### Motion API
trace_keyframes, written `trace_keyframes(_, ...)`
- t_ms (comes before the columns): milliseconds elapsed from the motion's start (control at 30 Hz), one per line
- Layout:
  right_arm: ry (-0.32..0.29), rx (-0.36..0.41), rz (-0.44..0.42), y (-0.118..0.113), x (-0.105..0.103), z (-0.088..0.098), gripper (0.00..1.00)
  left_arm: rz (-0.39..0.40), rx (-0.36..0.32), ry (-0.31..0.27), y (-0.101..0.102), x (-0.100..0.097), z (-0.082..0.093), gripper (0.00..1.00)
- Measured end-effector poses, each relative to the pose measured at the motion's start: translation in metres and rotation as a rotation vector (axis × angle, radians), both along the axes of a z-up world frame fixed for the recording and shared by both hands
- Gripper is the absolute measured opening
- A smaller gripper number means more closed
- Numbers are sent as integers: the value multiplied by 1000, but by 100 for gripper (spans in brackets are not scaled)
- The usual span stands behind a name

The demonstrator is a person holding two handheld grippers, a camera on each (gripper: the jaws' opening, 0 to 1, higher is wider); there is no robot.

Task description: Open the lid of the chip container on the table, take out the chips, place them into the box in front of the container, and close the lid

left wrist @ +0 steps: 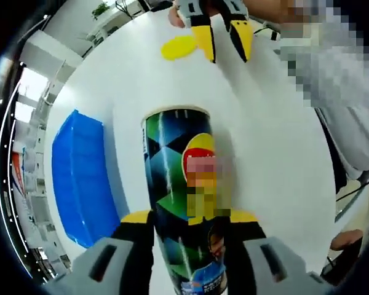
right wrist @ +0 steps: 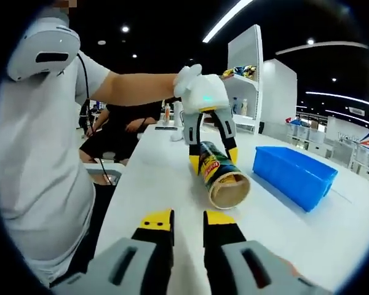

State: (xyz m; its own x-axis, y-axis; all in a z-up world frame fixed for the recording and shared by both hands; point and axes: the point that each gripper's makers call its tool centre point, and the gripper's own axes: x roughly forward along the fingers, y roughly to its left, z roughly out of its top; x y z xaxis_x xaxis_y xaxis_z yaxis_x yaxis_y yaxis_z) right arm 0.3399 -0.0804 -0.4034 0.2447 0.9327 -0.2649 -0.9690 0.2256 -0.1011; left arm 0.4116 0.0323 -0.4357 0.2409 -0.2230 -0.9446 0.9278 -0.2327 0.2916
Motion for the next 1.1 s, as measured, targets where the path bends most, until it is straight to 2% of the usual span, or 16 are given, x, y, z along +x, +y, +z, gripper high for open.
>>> trace_keyframes(33,2,0,-2,0,0,0,18,-8,-38,-12,-6,1,4,44)
trace_keyframes(200,8,18,2,2,-3,1,18,-17,-110,-36,-12,1,16,44)
trace_keyframes(300,15,34,-4,2,-2,2,18,-2,-216,-48,-20,4,29,44)
trace_keyframes(367,17,37,-7,2,-3,2,18,22,-246,-25,-18,3,35,44)
trace_keyframes(467,20,41,-9,4,-5,2,18,43,-305,-19,-18,5,48,44)
trace_keyframes(533,22,46,-9,5,-6,3,18,70,-367,-26,-18,9,60,44)
trace_keyframes(567,24,51,-10,5,-6,3,18,83,-419,-20,-20,9,68,44)
trace_keyframes(633,28,60,-14,6,-6,4,18,96,-473,8,-20,6,77,43)
trace_keyframes(733,29,67,-16,9,-6,5,18,101,-525,-26,-20,9,85,43)
trace_keyframes(800,31,75,-14,11,-7,7,18,126,-564,2,-19,10,88,43)
trace_keyframes(967,34,79,-15,14,-6,7,18,137,-621,-5,-15,16,96,43)
trace_keyframes(1033,36,80,-17,14,-5,7,18,156,-683,10,-18,17,103,43)
trace_keyframes(1100,38,83,-18,14,-5,6,18,164,-715,22,-18,17,107,43)
